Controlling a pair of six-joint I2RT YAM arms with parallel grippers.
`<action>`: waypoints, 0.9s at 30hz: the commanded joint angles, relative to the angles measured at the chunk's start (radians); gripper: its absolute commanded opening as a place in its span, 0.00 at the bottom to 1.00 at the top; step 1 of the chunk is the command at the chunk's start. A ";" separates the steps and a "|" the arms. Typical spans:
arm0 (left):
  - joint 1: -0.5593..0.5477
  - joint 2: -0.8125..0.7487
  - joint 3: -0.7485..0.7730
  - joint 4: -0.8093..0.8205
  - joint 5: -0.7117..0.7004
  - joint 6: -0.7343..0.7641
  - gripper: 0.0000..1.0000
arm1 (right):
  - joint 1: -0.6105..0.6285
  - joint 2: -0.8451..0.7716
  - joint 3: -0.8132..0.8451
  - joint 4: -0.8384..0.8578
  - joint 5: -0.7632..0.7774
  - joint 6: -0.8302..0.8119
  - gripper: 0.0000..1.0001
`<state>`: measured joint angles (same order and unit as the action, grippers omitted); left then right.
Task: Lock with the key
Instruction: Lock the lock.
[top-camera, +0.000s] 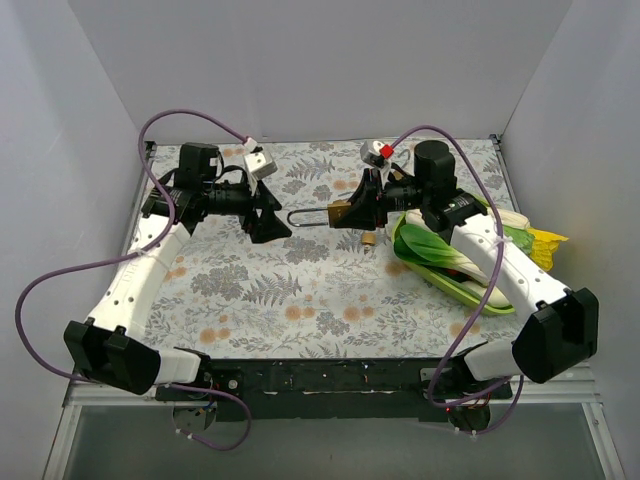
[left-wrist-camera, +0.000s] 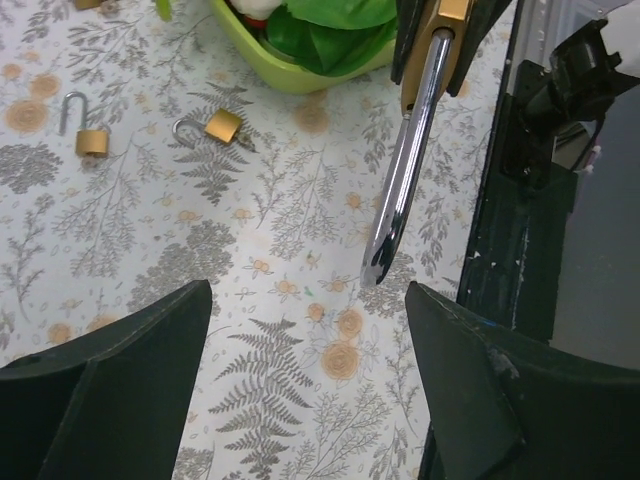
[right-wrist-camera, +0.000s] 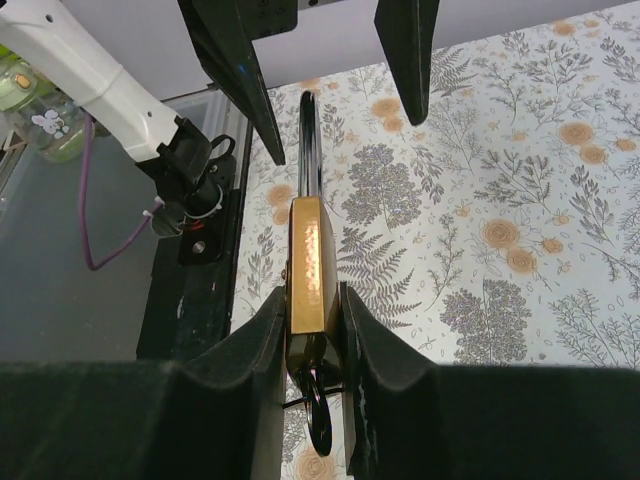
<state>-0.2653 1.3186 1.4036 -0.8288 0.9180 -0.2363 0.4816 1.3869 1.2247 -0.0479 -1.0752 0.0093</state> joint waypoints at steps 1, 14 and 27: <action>-0.058 -0.021 -0.011 0.008 0.059 0.012 0.75 | 0.000 -0.083 -0.007 0.114 -0.057 0.002 0.01; -0.153 -0.018 -0.031 0.043 0.055 0.005 0.42 | 0.008 -0.075 0.012 0.086 -0.054 -0.005 0.01; -0.192 -0.007 -0.043 0.051 0.032 0.011 0.09 | 0.031 -0.040 0.033 -0.007 -0.072 -0.089 0.01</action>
<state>-0.4370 1.3186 1.3678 -0.7868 0.9478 -0.2348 0.4988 1.3415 1.2079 -0.0490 -1.1080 -0.0387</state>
